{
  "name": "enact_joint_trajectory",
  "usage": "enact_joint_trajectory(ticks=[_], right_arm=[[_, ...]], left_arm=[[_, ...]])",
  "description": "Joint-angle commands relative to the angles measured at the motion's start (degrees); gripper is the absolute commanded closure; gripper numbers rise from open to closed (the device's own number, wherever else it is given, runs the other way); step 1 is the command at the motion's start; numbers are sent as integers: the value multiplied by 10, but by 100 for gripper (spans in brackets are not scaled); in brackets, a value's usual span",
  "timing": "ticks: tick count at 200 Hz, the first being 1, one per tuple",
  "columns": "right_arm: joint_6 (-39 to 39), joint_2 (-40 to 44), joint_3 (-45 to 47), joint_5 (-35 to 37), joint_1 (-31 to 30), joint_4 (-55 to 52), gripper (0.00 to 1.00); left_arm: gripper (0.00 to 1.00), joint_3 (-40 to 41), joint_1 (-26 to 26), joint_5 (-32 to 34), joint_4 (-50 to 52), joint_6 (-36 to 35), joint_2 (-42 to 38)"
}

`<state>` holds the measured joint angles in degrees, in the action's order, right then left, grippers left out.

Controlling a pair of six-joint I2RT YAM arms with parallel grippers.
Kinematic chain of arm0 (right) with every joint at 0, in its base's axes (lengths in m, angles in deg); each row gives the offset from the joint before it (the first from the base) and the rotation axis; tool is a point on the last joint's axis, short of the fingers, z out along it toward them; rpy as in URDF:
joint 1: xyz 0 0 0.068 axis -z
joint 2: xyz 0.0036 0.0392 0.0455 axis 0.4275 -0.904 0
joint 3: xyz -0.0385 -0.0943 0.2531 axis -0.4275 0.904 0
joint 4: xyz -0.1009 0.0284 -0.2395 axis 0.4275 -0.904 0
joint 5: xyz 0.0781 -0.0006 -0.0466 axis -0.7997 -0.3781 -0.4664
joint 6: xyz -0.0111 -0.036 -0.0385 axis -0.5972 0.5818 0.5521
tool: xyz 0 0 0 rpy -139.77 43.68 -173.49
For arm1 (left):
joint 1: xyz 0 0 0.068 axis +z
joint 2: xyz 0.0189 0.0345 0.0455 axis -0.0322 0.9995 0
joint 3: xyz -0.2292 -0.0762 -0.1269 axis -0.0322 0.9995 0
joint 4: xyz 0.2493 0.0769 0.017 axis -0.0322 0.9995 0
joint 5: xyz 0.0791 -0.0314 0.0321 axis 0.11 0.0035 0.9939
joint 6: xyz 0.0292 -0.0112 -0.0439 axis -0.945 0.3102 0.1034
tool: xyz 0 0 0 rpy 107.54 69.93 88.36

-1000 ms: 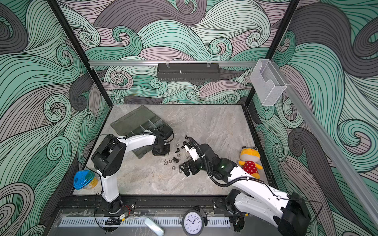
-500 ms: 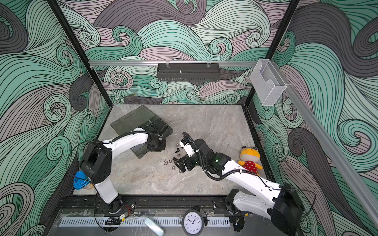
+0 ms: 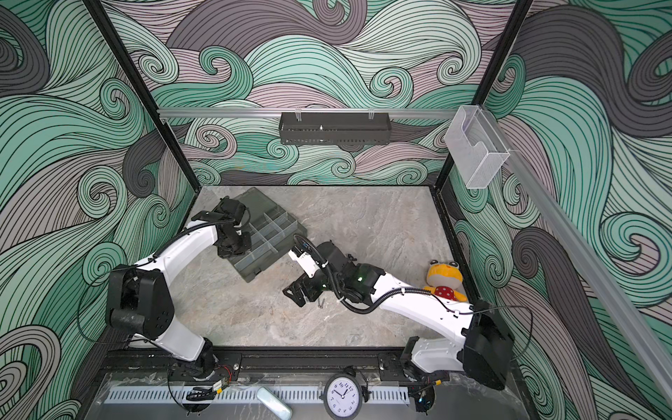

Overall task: Sort the screws and nuts into containers
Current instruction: Place the nut into the container.

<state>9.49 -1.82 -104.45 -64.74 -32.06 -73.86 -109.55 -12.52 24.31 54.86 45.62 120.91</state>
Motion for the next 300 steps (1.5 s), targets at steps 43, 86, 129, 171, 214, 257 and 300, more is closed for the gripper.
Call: enact_joint_trajectory(ticks=[43, 86, 129, 171, 214, 257, 300], right_arm=[[-1, -33, -29, 21, -46, 18, 1], [5, -8, -8, 46, -47, 9, 1], [17, 12, 3, 58, -46, 8, 1], [11, 22, 5, 68, -45, -5, 1], [-25, 68, 49, 68, -15, -3, 1], [-63, 120, 97, 57, 59, -18, 1], [-86, 126, 124, 39, 141, -57, 1]], left_arm=[[100, -4, 45, 1, -4, -6, 55], [100, -2, 51, 13, -8, -4, 75], [100, -2, 53, 33, -2, -7, 75], [89, -2, 53, 37, 0, -8, 65], [74, 2, 53, 31, -8, -7, 48], [74, 14, 16, 13, -30, -16, -22], [70, 26, -135, -54, -113, -13, -82]])
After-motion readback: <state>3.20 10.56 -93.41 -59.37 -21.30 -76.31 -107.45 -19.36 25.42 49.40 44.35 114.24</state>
